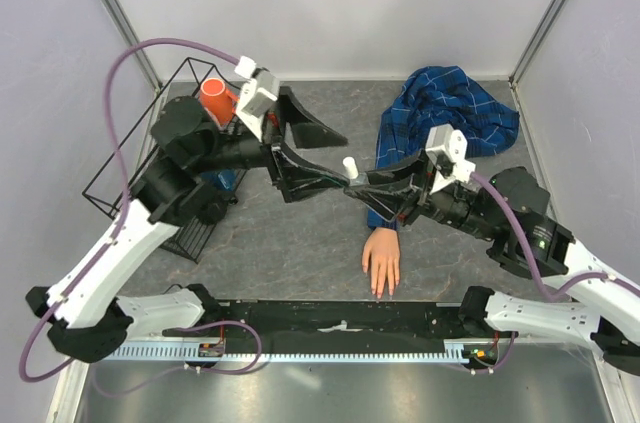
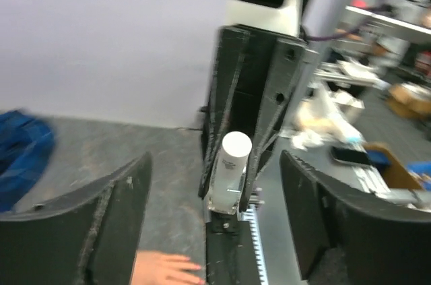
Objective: Paint the nails
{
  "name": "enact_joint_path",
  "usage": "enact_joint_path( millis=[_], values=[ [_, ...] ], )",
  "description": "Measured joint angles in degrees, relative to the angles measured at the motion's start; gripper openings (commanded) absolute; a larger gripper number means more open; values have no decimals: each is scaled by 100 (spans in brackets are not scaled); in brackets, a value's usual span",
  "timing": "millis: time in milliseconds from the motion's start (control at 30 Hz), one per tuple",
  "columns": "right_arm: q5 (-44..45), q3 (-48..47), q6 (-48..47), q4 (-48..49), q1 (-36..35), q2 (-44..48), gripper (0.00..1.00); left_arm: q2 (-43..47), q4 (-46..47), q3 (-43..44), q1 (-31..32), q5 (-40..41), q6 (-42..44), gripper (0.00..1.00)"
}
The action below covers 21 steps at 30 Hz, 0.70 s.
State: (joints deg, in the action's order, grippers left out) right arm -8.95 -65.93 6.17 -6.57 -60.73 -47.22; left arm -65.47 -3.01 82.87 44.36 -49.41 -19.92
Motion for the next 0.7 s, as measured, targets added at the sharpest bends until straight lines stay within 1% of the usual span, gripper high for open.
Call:
enact_joint_path(
  millis=[33,100,167,333,400,500,700],
  values=[
    [122,-81,-46,-52,0,-92,0,103,-433,155,0,452,46,91],
    [299,-264,-142,-181,-2,-278,0,238,-953,435,0,1084,83,91],
    [498,-498,-254,-286,0,-514,0,420,-1416,704,0,1777,81,87],
    [994,-772,-435,-529,-2,-977,0,570,-2085,1014,-2,2763,-59,77],
    [1231,-863,-466,-629,0,-1128,0,485,-2323,1178,-2,3106,-149,74],
    [1478,-973,-494,-723,0,-1300,0,313,-2529,1268,-4,3399,-236,70],
    [1690,-1064,-509,-811,0,-1458,0,-127,-2863,1292,-4,3659,-339,61]
  ],
)
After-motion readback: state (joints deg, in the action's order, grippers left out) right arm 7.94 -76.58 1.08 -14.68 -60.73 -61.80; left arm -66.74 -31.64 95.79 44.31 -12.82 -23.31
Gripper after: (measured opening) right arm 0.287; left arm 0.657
